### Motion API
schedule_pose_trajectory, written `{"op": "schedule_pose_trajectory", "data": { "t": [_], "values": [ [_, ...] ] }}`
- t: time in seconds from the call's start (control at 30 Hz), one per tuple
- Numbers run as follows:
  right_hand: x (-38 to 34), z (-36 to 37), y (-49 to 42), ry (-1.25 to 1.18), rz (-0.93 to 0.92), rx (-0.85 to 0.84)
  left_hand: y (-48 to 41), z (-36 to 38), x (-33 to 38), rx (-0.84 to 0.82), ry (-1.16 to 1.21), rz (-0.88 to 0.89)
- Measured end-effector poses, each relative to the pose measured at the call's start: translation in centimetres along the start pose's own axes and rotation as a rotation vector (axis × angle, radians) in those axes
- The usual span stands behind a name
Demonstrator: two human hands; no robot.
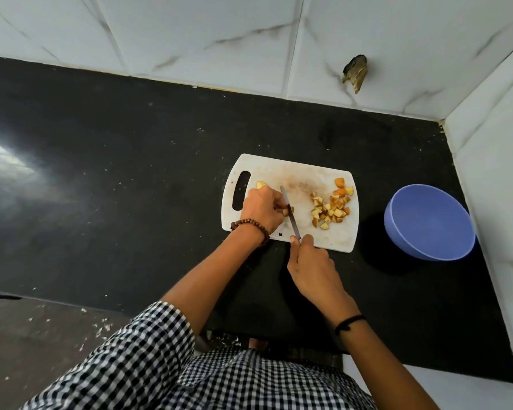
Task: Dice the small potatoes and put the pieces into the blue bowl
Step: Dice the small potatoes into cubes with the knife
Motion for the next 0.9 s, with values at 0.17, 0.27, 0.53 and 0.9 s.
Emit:
{"op": "schedule_pose_trajectory", "data": {
  "t": [0.17, 0.27, 0.53, 0.9],
  "values": [
    [0.6, 0.0, 1.7, 0.048, -0.015, -0.007, 0.3, -0.1, 0.1, 0.011, -0.011, 0.011],
    [1.6, 0.1, 3.0, 0.062, -0.003, -0.034, 0.2, -0.1, 0.0, 0.011, -0.015, 0.018],
    [4.1, -0.4, 4.9, 0.032, 0.093, -0.167, 0.2, -0.3, 0.1, -0.007, -0.031, 0.024],
    [5.5, -2.2, 5.9, -0.355, 0.124, -0.041, 0.3, -0.1, 1.6, -0.041, -0.242, 0.121]
  ]
}}
Point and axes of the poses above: each hand's wrist, its own y-axis away from the middle knuckle, its own z-axis out of the palm, x = y × z, the point moved 5 cm from there along -y, towards the middle knuckle, and after that the axes turned 1 degree about -x, right-handed, at the moved point
